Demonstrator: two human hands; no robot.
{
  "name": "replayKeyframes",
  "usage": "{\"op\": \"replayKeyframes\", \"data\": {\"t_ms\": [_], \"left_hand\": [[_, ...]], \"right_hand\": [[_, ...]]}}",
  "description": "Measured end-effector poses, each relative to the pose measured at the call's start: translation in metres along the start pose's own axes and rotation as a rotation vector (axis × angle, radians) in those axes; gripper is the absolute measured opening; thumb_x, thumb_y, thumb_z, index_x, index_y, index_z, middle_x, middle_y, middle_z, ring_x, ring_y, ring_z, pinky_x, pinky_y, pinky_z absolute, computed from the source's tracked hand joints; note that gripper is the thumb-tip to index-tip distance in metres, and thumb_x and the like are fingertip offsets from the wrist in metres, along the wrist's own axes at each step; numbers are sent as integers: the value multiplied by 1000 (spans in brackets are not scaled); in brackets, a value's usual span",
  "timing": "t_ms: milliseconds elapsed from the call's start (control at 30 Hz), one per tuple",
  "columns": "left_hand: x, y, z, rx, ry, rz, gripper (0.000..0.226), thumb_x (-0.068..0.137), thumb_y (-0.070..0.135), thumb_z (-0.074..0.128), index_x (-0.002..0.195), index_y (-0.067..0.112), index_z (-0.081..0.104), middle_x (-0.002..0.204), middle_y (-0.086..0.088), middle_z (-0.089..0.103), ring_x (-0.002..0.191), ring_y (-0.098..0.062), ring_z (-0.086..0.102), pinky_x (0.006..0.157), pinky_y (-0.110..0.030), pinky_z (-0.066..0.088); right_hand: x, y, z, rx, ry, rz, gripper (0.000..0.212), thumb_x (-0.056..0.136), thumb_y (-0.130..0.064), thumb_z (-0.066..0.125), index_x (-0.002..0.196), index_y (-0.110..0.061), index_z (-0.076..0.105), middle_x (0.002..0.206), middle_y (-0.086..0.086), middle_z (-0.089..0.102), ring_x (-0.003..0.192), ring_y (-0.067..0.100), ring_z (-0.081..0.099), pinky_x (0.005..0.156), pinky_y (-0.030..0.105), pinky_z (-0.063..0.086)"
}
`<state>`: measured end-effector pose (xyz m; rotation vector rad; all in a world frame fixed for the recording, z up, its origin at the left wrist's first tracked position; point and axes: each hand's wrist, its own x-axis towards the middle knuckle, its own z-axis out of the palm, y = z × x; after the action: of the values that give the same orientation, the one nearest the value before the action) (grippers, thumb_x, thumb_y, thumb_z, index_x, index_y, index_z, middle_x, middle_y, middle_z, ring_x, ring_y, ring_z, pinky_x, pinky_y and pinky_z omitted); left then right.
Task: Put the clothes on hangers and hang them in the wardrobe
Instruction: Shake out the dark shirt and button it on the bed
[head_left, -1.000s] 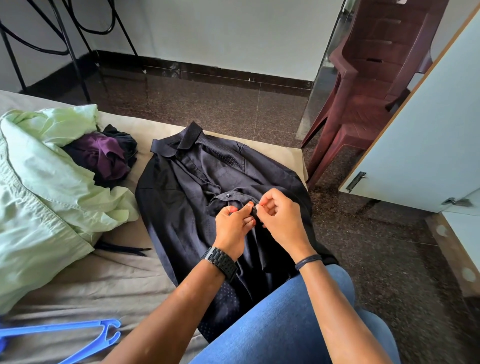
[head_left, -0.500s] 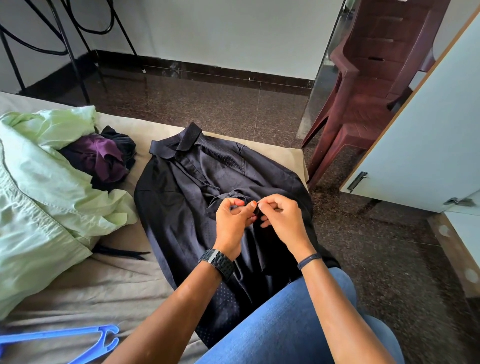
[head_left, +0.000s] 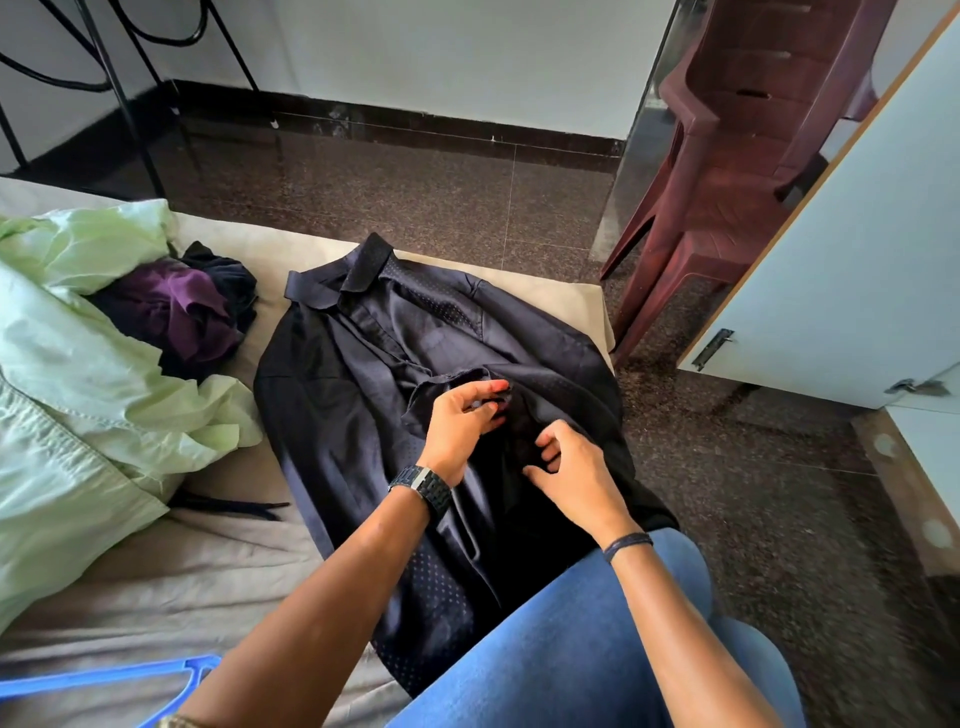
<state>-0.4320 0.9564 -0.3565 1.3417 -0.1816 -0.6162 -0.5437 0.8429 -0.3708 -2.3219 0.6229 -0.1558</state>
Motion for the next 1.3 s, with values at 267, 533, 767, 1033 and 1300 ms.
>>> {"op": "replayKeyframes", "data": {"t_ms": [267, 533, 767, 1033, 1300], "left_hand": [[-8, -18, -9, 129, -60, -99, 48, 86, -9, 58, 126, 16, 48, 119, -4, 52, 95, -14, 58, 81, -27, 53], [-14, -29, -6, 653, -63, -28, 82, 73, -11, 64, 143, 13, 27, 118, -10, 48, 79, -17, 57, 65, -16, 49], [-16, 5, -18, 750, -378, -276, 25, 84, -2, 49, 105, 7, 60, 77, -3, 51, 60, -8, 51, 47, -17, 47], [3, 13, -48, 1313, 44, 5, 62, 86, 36, 63, 142, 26, 38, 149, -12, 19, 135, -38, 22, 110, -44, 31], [-17, 7, -41, 1219, -407, 212, 19, 87, 20, 63, 102, 9, 68, 113, -9, 64, 109, -22, 57, 93, -24, 40]], "right_hand": [[5, -4, 7, -208, -24, 111, 46, 80, -43, 71, 111, -17, 52, 101, 1, 59, 97, 19, 54, 77, 34, 46], [9, -3, 0, -170, -11, 46, 28, 89, -17, 53, 115, -13, 58, 85, 8, 64, 97, 32, 55, 78, 37, 43], [19, -18, -35, -169, -383, 44, 44, 83, -52, 64, 66, -12, 61, 57, -1, 54, 62, 14, 57, 58, 25, 41], [53, -57, 3, -299, -242, -229, 58, 81, -14, 68, 134, -24, 49, 130, 5, 45, 120, 26, 49, 102, 39, 41], [53, -70, -35, -695, -699, -103, 40, 86, 2, 49, 116, -15, 69, 114, 6, 67, 107, 23, 60, 85, 21, 44]]}}
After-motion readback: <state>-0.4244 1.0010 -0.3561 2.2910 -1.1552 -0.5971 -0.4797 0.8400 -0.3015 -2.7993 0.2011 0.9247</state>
